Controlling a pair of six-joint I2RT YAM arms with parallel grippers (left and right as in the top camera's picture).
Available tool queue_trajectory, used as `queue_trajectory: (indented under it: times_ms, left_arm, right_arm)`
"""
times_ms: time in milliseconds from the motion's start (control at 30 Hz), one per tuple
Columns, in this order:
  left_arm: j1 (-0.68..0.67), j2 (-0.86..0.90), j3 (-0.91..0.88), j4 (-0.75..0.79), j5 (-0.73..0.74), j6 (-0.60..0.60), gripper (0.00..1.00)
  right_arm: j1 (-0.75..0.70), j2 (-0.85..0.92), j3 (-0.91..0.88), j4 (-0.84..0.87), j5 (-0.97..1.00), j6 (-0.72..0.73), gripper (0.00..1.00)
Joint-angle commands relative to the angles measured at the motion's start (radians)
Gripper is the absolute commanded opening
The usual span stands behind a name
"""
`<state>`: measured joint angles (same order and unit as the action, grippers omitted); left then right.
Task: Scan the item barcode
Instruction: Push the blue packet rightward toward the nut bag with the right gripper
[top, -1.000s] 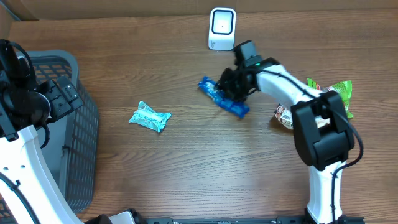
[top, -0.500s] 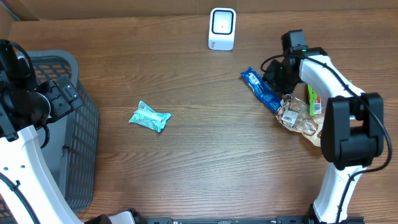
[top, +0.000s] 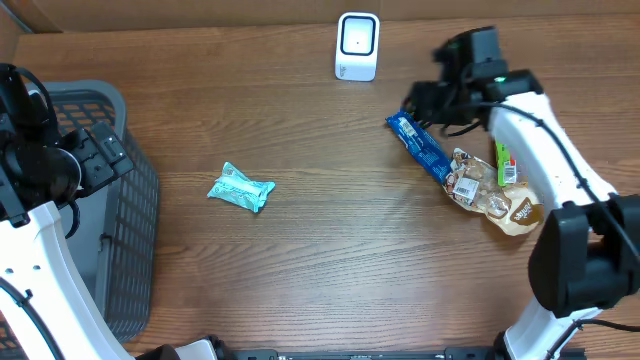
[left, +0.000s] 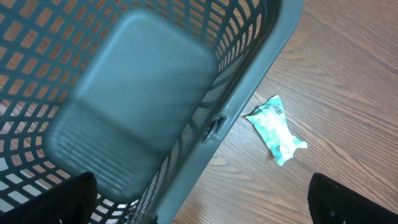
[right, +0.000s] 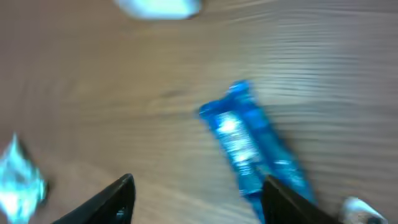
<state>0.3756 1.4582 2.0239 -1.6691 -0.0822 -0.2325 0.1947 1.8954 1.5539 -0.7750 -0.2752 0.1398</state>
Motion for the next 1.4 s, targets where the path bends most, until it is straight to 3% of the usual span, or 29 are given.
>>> queue_trajectory:
  times_ms: [0, 233, 400, 567, 833, 933, 1167, 1233, 1367]
  left_arm:
    - [0.004, -0.007, 0.005, 0.001, 0.004, 0.008, 1.0]
    - [0.004, -0.007, 0.005, 0.001, 0.004, 0.008, 1.0]
    - [0.004, -0.007, 0.005, 0.001, 0.004, 0.008, 1.0]
    - [0.004, -0.007, 0.005, 0.001, 0.004, 0.008, 1.0]
    - [0.004, -0.007, 0.005, 0.001, 0.004, 0.008, 1.0]
    - [0.004, -0.007, 0.005, 0.001, 0.004, 0.008, 1.0]
    - [0.004, -0.007, 0.005, 0.001, 0.004, 0.008, 1.0]
    - [0.004, -0.007, 0.005, 0.001, 0.004, 0.008, 1.0]
    - [0.004, -0.007, 0.005, 0.001, 0.004, 0.008, 1.0]
  right_arm:
    - [0.092, 0.026, -0.037, -0.001, -0.081, -0.228, 0.68]
    - [0.17, 0.145, -0.061, 0.011, 0.134, -0.226, 0.68]
    - [0.148, 0.195, -0.061, 0.046, 0.262, -0.142, 0.59]
    - [0.066, 0.196, -0.061, 0.07, 0.433, 0.057, 0.57]
    - [-0.093, 0.196, -0.061, 0.001, 0.432, 0.206, 0.58]
    - [-0.15, 0.196, -0.058, -0.021, 0.43, 0.231, 0.64]
    - [-0.176, 0.127, 0.101, -0.143, 0.109, 0.222, 0.65]
    - [-0.135, 0.067, 0.138, -0.121, -0.065, 0.193, 0.65]
    - [-0.025, 0.055, 0.132, -0.042, -0.206, 0.193, 0.74]
